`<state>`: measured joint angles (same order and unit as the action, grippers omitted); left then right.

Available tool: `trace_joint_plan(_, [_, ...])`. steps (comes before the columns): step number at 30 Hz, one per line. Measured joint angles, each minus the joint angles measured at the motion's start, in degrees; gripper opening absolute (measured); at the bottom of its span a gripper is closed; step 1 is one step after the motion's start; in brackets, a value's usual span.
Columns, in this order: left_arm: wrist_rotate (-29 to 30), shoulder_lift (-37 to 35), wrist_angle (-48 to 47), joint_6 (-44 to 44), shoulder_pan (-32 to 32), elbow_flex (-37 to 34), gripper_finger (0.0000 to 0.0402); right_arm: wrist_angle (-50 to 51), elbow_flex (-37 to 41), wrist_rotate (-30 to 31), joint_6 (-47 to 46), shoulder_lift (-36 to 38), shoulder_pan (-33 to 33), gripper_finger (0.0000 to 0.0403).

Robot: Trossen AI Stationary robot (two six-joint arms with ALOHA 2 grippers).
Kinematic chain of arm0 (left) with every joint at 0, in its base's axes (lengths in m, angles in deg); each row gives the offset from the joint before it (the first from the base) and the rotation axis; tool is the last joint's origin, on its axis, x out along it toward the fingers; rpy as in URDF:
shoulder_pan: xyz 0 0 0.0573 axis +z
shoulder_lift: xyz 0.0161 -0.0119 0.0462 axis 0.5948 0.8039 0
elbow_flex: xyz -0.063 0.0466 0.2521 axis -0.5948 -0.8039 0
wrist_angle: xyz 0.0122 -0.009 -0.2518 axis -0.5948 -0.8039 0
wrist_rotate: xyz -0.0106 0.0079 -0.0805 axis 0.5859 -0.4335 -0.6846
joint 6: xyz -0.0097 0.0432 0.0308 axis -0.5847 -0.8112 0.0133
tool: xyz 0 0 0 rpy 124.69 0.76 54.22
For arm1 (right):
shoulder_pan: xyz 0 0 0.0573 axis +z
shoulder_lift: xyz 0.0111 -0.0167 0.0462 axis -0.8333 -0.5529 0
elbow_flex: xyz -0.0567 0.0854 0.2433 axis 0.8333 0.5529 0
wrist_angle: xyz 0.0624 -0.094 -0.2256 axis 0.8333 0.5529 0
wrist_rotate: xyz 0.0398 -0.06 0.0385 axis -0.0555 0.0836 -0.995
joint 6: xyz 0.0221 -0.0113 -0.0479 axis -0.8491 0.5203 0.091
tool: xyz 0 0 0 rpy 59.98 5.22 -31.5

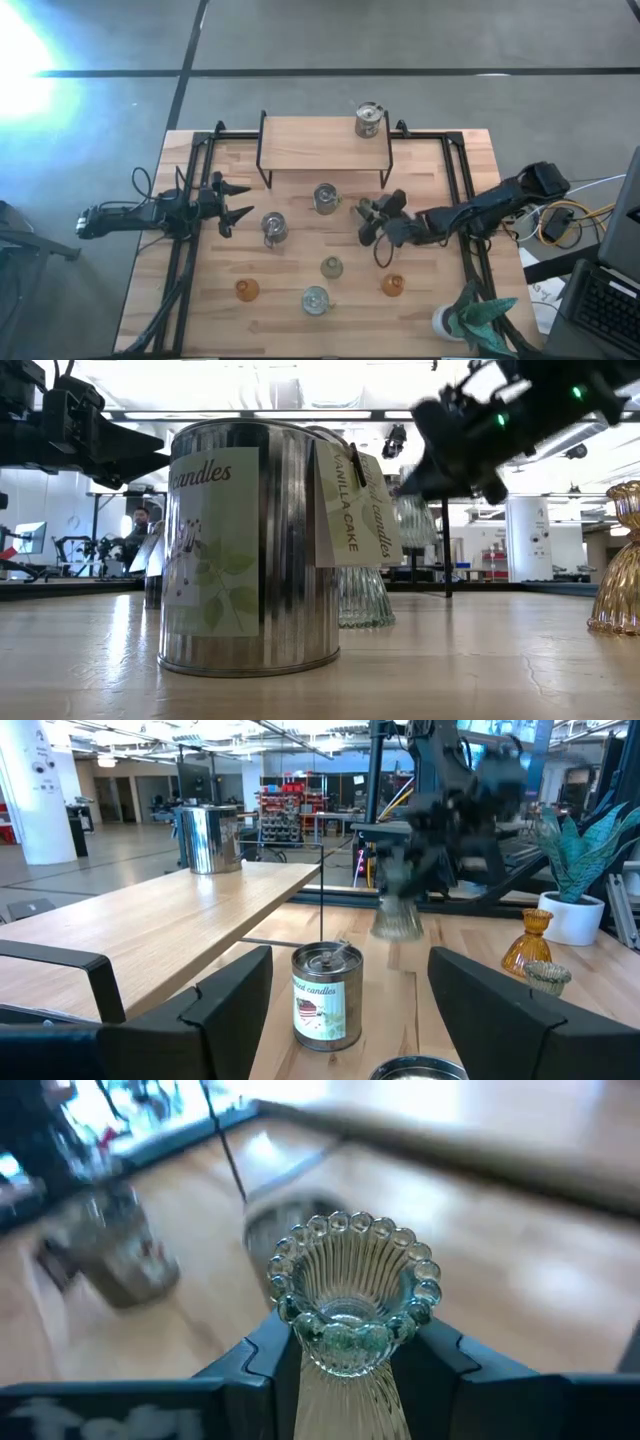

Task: Pick & Place candle stick holders
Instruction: Put the top green glass candle holder on the shelf

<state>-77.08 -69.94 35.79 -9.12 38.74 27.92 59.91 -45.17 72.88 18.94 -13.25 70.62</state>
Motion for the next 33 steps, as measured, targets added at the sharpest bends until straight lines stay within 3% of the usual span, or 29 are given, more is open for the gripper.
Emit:
trace_joint_plan(7, [0.0, 0.0, 0.0, 0.0, -0.02, 0.0, 0.0273, 9.78, -7.8, 0.11, 6.41, 6.43, -4.87, 0.0115])
trace_joint_plan(13, [0.0, -0.02, 0.0, 0.0, 0.0, 0.0, 0.0273, 15.6, -18.5, -2.0, 12.63, 5.98, -10.56, 0.0115])
trace_joint_plan(19, [0.0, -0.02, 0.0, 0.0, 0.0, 0.0, 0.0273, 23.15, -29.94, -4.22, 13.07, -0.82, -16.27, 0.0115])
trace_joint_plan(24, [0.01, 0.0, 0.0, 0.0, 0.0, 0.0, 0.0273, 23.45, -36.29, -4.12, 12.91, -7.3, -19.73, 0.0115])
trace_joint_plan(33, [0.0, 0.04, 0.0, 0.0, -0.02, 0.0, 0.0273, 23.08, -44.82, 2.73, 13.13, -18.12, -22.14, 0.0115])
